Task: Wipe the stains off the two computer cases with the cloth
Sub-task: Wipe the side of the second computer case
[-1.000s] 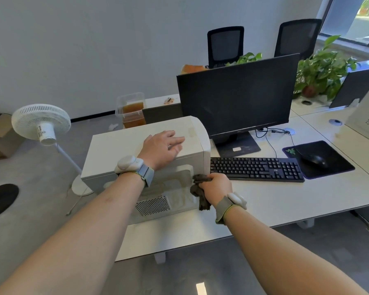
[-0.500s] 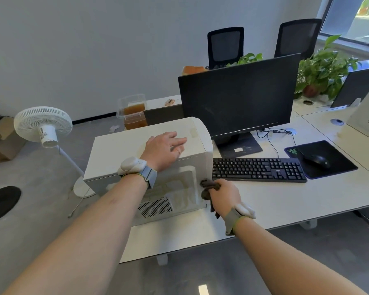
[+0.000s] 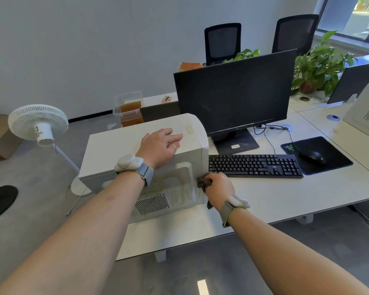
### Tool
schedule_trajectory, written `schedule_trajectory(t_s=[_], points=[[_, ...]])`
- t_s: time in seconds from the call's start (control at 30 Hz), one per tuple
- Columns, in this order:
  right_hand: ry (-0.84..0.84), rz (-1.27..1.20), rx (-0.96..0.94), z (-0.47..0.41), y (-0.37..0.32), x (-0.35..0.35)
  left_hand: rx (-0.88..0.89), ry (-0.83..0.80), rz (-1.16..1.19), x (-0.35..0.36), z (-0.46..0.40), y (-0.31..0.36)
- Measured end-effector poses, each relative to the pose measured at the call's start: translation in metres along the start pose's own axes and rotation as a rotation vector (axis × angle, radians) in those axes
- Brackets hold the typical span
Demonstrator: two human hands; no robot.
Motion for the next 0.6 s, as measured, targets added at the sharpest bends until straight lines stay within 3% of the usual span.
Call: schedule_trajectory(t_s=[0.07, 0.2, 0.3, 0.37, 0.43, 0.5, 0.53, 0.6], points=[[-0.017, -0.137, 0.105, 0.009, 0.004, 0.0, -0.004, 0.002, 0.004, 0.0, 0.001, -0.001], [0.405, -0.308, -0.332, 0.024, -0.037, -0.023, -0.006, 0.004, -0.01, 0.0, 0.002, 0.0], [0.503, -0.16, -0.489, 0.012, -0.048, -0.027, -0.009, 0.004, -0.003, -0.003, 0.0, 0.002], [0.314, -0.006, -0.378, 0.002, -0.031, -0.01, -0.012, -0.007, -0.01, -0.004, 0.001, 0.002], [-0.078, 0.163, -0.066, 0.0, -0.009, 0.005, -0.003, -0.009, -0.021, -0.003, 0.002, 0.002], [-0.315, 0.065, 0.146, 0.009, 0.008, 0.011, 0.011, -0.005, -0.031, -0.001, 0.003, 0.002], [-0.304, -0.032, 0.185, 0.015, 0.01, 0.012, 0.022, 0.0, -0.044, -0.001, 0.003, 0.001], [-0.118, -0.134, 0.158, 0.026, 0.002, 0.01, 0.054, 0.007, -0.087, 0.0, 0.004, 0.001]])
Point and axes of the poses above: each hand's wrist, its own z-axis away from the middle knuckle, its own x-axis out of the palm, y = z × x, the point moved 2 cm from there along -z, towards the middle knuckle
